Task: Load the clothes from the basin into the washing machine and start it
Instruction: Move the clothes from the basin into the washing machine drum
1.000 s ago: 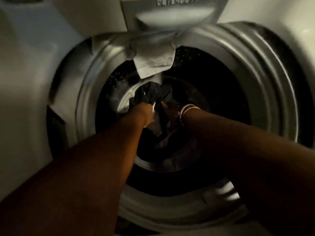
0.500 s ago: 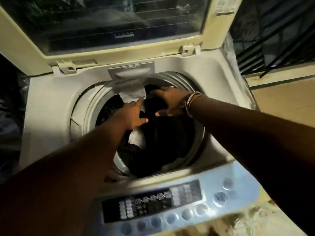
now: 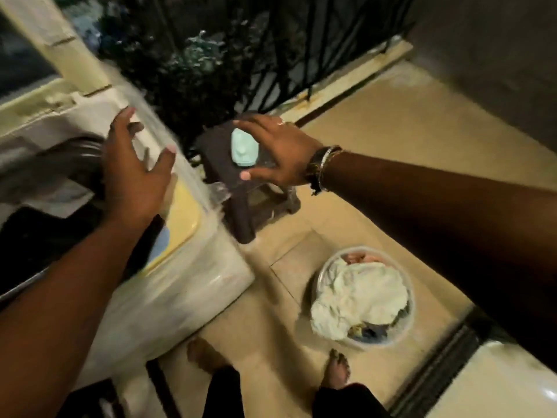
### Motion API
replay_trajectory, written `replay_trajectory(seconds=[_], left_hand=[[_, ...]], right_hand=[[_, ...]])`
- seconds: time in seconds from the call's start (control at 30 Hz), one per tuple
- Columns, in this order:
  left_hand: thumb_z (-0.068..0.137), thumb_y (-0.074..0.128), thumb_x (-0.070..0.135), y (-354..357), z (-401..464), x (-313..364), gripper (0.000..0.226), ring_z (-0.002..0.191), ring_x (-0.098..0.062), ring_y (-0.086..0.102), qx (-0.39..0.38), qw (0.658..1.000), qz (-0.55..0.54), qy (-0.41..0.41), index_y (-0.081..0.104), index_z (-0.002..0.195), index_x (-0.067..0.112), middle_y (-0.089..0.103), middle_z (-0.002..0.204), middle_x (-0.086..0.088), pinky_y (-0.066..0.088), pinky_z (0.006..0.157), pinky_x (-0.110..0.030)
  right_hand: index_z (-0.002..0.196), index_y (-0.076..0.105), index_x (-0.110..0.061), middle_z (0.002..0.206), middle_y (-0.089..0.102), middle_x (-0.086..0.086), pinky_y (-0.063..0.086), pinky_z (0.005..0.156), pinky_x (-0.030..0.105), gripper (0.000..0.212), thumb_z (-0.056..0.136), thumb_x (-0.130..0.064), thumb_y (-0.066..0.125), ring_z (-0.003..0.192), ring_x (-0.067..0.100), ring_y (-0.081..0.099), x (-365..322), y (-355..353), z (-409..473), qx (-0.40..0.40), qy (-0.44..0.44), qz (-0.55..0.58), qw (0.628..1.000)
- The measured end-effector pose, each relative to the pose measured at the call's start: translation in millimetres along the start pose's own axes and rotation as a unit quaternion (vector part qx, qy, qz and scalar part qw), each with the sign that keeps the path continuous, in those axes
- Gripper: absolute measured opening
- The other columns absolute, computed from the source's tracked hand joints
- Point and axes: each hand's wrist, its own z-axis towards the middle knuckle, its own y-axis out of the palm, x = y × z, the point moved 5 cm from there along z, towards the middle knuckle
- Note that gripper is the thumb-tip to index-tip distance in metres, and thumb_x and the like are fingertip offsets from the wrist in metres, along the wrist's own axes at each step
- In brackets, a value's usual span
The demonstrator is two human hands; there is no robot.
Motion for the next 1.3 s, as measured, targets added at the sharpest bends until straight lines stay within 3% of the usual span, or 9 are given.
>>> replay_trajectory(seconds=[0.13,0.27,0.53,0.63,0.73,0.83,0.97,1.1,1.3], left_hand=[[0.09,0.07,0.031,111,-36,110,0.072,0.134,-0.031,0.041,-0.117,0.985,0.048,0.119,0.036,0.153,0.018,0.05,0.142,-0.011,0.035,0.111,-0.042],[0.087,0.073,0.031,241,-106,142,0.076,0.138,-0.032,0.039,-0.255,0.943,0.058,0.208,0.036,0.152,0.017,0.045,0.148,-0.01,0.035,0.113,-0.046],[0.079,0.08,0.048,450,-326,5,0.108,0.156,-0.035,0.009,-0.554,0.795,0.14,0.205,0.016,0.16,0.017,0.01,0.169,-0.015,0.022,0.125,-0.05],[0.073,0.085,0.048,494,-380,-45,0.128,0.157,-0.034,-0.009,-0.621,0.737,0.19,0.188,-0.002,0.162,0.019,-0.012,0.169,-0.014,0.01,0.127,-0.049],[0.063,0.088,0.059,530,-406,-74,0.149,0.155,-0.042,-0.012,-0.652,0.702,0.233,0.166,-0.018,0.159,0.019,-0.014,0.167,-0.021,0.004,0.127,-0.055],[0.053,0.087,0.068,556,-411,-76,0.155,0.144,-0.044,0.028,-0.612,0.705,0.299,0.2,-0.013,0.16,0.018,0.025,0.158,-0.022,0.033,0.114,-0.057],[0.078,0.082,0.037,570,-404,-66,0.104,0.108,-0.037,0.062,-0.579,0.752,0.267,0.165,0.011,0.154,0.024,0.056,0.127,-0.016,0.051,0.083,-0.046],[0.095,0.06,0.02,559,-389,-62,0.051,0.09,-0.04,0.068,-0.58,0.781,0.195,0.124,0.033,0.138,0.021,0.07,0.097,-0.015,0.046,0.07,-0.04],[0.096,0.057,0.022,513,-347,-46,0.036,0.084,-0.042,0.066,-0.52,0.843,0.108,0.085,0.051,0.131,0.017,0.071,0.088,-0.018,0.05,0.068,-0.042]], right_hand=[[0.159,0.017,-0.019,0.163,0.025,0.013,0.03,0.114,0.06,0.107,0.079,-0.087,0.043,0.147,0.033,0.028,100,3,-155,-0.036,0.175,-0.036,0.983],[0.16,0.004,-0.021,0.168,0.01,0.011,0.018,0.117,0.067,0.119,0.073,-0.093,0.042,0.153,0.034,0.014,164,65,-305,-0.08,0.318,-0.03,0.944],[0.16,-0.011,-0.022,0.167,-0.016,0.014,0.002,0.124,0.057,0.141,0.061,-0.093,0.059,0.154,0.036,-0.013,170,299,-487,-0.164,0.446,0.065,0.877],[0.16,-0.011,-0.024,0.167,-0.015,0.017,0.007,0.122,0.063,0.142,0.061,-0.084,0.07,0.153,0.04,-0.013,161,370,-498,-0.165,0.44,0.062,0.88],[0.16,-0.01,-0.026,0.168,-0.013,0.016,0.011,0.12,0.066,0.14,0.061,-0.076,0.076,0.154,0.041,-0.008,156,408,-489,-0.159,0.424,0.049,0.89],[0.159,-0.013,-0.029,0.167,-0.018,0.013,0.011,0.118,0.07,0.137,0.066,-0.066,0.079,0.153,0.042,-0.011,164,429,-475,-0.153,0.447,0.06,0.879],[0.161,0.006,-0.023,0.163,0.018,0.016,0.019,0.112,0.071,0.115,0.075,-0.039,0.081,0.15,0.047,0.012,169,441,-461,-0.157,0.504,0.031,0.849],[0.137,0.053,-0.014,0.126,0.058,0.015,0.041,0.093,0.057,0.053,0.084,-0.017,0.056,0.111,0.043,0.056,176,417,-445,-0.106,0.508,-0.003,0.855],[0.117,0.065,-0.008,0.104,0.059,0.017,0.049,0.052,0.039,0.04,0.078,-0.013,0.07,0.065,0.036,0.062,172,370,-442,-0.063,0.491,0.044,0.868]])
